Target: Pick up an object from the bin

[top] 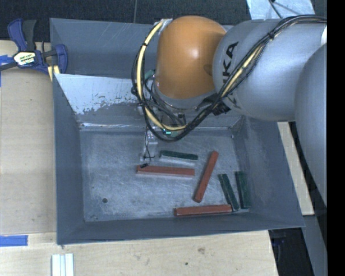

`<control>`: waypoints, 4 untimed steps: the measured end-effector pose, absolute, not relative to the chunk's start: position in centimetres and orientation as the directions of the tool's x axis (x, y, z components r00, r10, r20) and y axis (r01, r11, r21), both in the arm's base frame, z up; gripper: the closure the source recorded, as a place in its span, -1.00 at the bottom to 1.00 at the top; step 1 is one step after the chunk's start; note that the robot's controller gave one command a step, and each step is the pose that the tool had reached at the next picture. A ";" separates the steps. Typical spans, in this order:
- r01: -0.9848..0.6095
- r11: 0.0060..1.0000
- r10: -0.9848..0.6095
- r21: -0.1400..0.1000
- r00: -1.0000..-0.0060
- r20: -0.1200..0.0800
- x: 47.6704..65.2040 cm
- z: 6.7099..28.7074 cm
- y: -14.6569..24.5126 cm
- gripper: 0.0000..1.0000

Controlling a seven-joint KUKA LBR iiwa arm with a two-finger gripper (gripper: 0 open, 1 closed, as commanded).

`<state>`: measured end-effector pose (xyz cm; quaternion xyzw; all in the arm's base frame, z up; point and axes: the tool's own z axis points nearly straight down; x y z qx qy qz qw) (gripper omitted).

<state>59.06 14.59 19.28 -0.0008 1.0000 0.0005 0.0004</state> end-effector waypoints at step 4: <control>-0.512 0.859 -0.512 0.000 -0.859 0.000 52.7 18.6 3.0 1.00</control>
Offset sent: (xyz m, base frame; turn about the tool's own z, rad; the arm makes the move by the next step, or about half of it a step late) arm -0.0154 -0.0560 -0.1177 0.1336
